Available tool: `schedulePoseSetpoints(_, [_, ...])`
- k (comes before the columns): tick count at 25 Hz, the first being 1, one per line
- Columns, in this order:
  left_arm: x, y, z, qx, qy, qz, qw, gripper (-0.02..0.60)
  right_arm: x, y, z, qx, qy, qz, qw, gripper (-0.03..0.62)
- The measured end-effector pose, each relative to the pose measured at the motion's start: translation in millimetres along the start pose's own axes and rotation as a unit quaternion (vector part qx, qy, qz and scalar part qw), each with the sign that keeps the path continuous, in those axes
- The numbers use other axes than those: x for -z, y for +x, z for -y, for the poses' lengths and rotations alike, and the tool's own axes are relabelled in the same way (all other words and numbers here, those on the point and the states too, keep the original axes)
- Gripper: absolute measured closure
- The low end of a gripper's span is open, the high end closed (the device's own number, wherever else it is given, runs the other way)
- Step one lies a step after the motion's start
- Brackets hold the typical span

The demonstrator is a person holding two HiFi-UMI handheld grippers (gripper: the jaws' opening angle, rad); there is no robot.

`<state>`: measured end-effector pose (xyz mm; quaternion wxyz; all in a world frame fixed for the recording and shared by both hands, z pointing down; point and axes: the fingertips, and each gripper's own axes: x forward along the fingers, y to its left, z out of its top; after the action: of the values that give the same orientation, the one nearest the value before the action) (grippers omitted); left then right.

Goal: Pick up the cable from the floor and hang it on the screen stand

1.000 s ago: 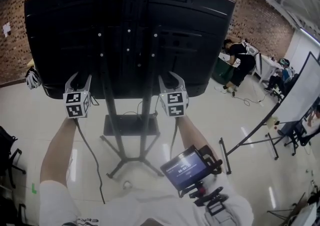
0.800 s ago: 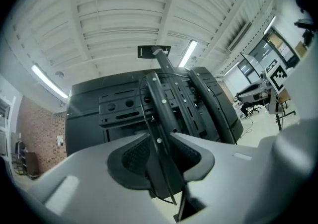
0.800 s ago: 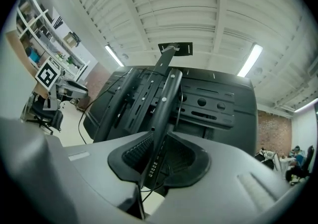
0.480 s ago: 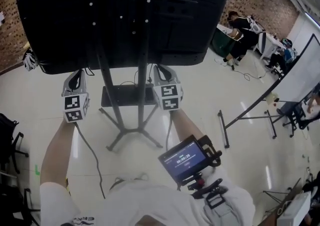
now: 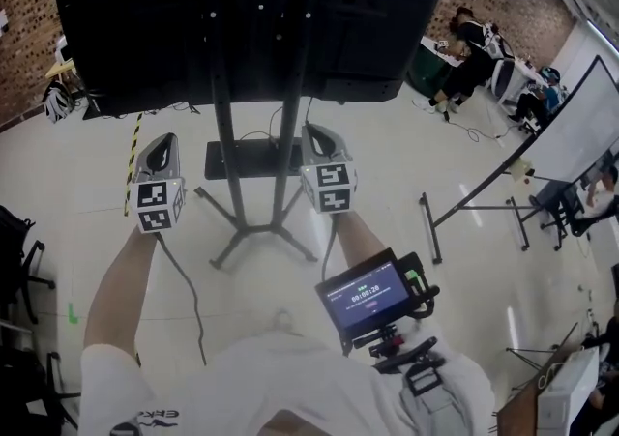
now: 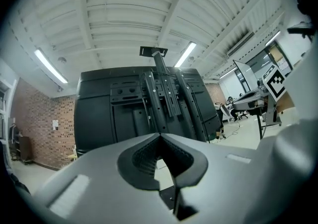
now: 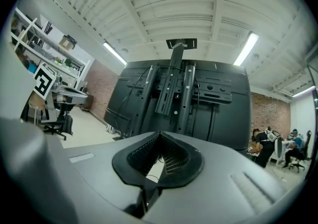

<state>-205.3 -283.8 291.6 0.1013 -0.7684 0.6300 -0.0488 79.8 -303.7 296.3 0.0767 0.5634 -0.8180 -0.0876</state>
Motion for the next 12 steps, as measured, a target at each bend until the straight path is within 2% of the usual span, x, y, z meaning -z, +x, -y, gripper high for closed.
schedulePoseSetpoints(6, [16, -61, -6, 0.022, -0.006, -0.005, 0.9997, 0.580, -2, -54, -65, 0.001, -0.006, -0.009, 1.000, 0.580])
schedulePoseSetpoints(12, [39, -79, 16, 0.052, -0.020, -0.026, 0.9981, 0.580, 11, -88, -86, 0.003, -0.004, -0.032, 0.999, 0.580])
